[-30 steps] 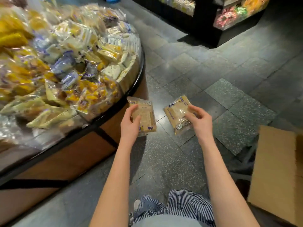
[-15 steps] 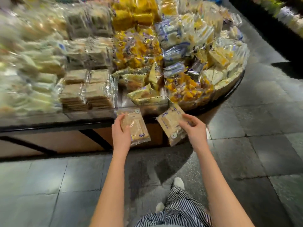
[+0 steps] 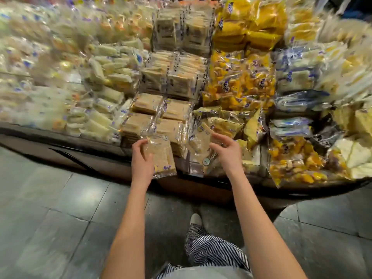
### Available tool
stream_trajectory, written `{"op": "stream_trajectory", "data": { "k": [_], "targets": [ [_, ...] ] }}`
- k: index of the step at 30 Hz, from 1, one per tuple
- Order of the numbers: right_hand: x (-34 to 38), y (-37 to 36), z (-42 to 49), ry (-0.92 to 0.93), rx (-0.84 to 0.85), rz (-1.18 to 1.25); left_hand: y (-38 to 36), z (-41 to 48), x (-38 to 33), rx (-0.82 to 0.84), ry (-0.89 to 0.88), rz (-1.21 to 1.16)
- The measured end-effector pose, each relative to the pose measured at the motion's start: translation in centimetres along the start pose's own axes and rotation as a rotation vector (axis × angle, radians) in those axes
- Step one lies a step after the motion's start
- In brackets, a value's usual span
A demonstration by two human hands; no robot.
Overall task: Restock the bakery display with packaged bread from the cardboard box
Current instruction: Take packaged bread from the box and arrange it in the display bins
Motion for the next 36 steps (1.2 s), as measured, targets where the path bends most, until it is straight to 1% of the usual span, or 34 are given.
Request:
{"op": "stream_trajectory", "data": {
  "k": [6, 10, 14, 17, 21, 23, 25, 27, 29, 33, 36],
  "targets": [
    [0.8, -5.8, 9.2, -0.019, 0.082, -0.034, 0.7, 8.3, -1.7, 0.049, 0.060, 0.030],
    [0.8, -8.6, 12.9, -0.061, 0.115, -0.048, 0.6, 11.1, -1.0, 0.126, 0.114, 0.100],
    [1.2, -11.2, 15.9, -0.058, 0.171, -0.108, 1.4, 13.4, -0.9, 0.146, 0.121, 0.132],
    [1.2, -12.9, 18.2, -0.033, 0.188, -0.257, 1.9, 14.5, -1.0, 0.167, 0.107, 0.134],
    [1.1, -15.4, 21.3, 0.077, 0.140, -0.619, 2.5, 16.0, -0.5, 0.254, 0.077, 0.190],
    [1.5, -16.3, 21.5, 0.141, 0.118, -0.765, 2.7, 16.9, -0.3, 0.290, 0.058, 0.224],
    [1.9, -17.0, 21.2, 0.209, 0.075, -0.854, 3.0, 18.0, -0.1, 0.318, 0.033, 0.243],
    [1.2, -17.3, 20.3, 0.256, -0.005, -0.910, 3.2, 19.3, 0.0, 0.349, -0.012, 0.287],
    [0.1, -17.6, 19.2, 0.256, -0.058, -0.906, 3.4, 20.5, -0.1, 0.390, -0.044, 0.326],
    [-2.0, -19.4, 16.8, 0.211, 0.017, -0.911, 3.3, 22.5, -1.4, 0.527, -0.105, 0.372],
    [-2.2, -20.2, 17.5, 0.170, 0.031, -0.914, 2.9, 24.2, -2.1, 0.601, -0.159, 0.423]
  ]
}}
Point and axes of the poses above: each hand's wrist, its own z-axis towards the middle knuckle, its own y-axis out of the back of the hand, x = y × z, the point moved 7 cm from there along z, towards the middle knuckle, and after that the axes turned 8 degrees about z, right-handed, at the moved point
